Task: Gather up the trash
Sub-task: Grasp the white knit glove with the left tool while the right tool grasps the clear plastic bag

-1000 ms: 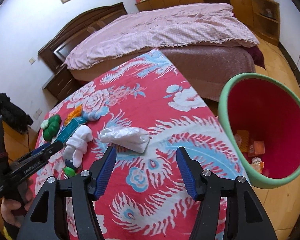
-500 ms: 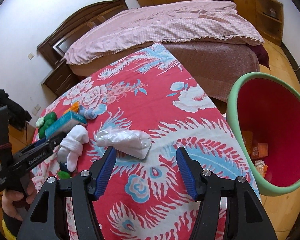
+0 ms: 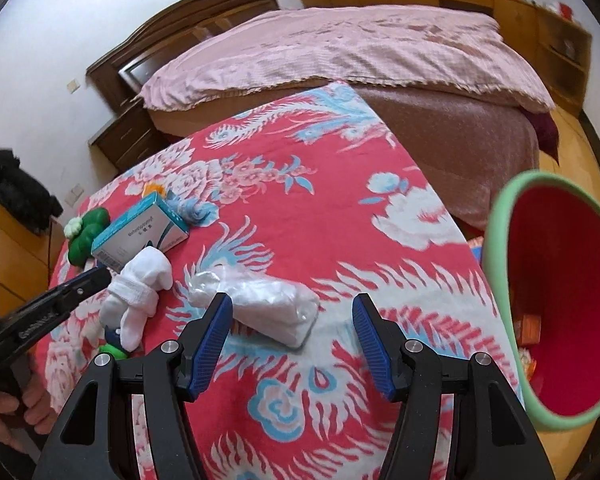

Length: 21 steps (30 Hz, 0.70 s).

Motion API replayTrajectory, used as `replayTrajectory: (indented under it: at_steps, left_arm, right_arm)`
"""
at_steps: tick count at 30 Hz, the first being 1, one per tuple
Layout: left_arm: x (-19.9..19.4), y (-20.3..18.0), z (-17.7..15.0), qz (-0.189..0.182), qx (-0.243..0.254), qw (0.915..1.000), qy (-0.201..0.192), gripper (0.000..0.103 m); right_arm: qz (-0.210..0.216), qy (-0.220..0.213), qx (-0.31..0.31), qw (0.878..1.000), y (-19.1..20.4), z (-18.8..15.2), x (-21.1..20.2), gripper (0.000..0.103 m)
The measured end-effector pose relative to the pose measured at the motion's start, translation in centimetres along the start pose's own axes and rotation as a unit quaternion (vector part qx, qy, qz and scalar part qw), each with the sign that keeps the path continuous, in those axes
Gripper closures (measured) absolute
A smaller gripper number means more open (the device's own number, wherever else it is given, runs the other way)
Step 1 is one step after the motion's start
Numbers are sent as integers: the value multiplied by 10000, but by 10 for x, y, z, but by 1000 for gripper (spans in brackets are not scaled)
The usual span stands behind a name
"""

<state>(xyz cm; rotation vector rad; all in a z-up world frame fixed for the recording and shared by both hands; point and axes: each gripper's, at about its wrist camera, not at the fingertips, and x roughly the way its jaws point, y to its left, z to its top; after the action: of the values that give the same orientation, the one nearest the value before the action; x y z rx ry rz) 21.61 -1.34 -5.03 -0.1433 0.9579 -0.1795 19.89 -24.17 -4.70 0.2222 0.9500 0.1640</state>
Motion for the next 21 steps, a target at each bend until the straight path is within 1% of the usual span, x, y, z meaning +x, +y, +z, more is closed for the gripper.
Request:
replayTrajectory:
  at_steps: [4, 6, 8, 9, 11, 13, 15, 21]
  left_arm:
    - [-3, 4, -5, -63, -175, 9998, 25, 74]
    - [-5, 4, -8, -94, -216, 9997, 35, 74]
    - [-7, 3, -10, -174, -243, 9995, 45, 73]
    - [-9, 2, -11, -232, -260, 9994, 47, 73]
    - [-11, -3, -13, -341, -245, 9991, 47, 70]
    - [-13, -8, -14, -395, -187, 9990, 39, 63]
    - [-13, -16, -16, -436, -78, 9990, 33, 60]
    - [-6, -34, -17, -591, 92, 9981, 169, 59]
  right_arm:
    - [165, 88, -47, 9998, 5, 1, 11, 39]
    - [149, 25, -85, 9998, 7, 0, 12, 39]
    - [154, 19, -107, 9998, 9, 0, 12, 50]
    - [157, 27, -103, 9998, 9, -1, 12, 58]
    - [156, 5, -92, 9998, 9, -2, 12, 59]
    - [183, -9, -35, 9998, 8, -3, 10, 60]
    - [206, -21, 51, 9998, 5, -4, 8, 61]
    - [241, -203, 195, 9993, -2, -10, -12, 61]
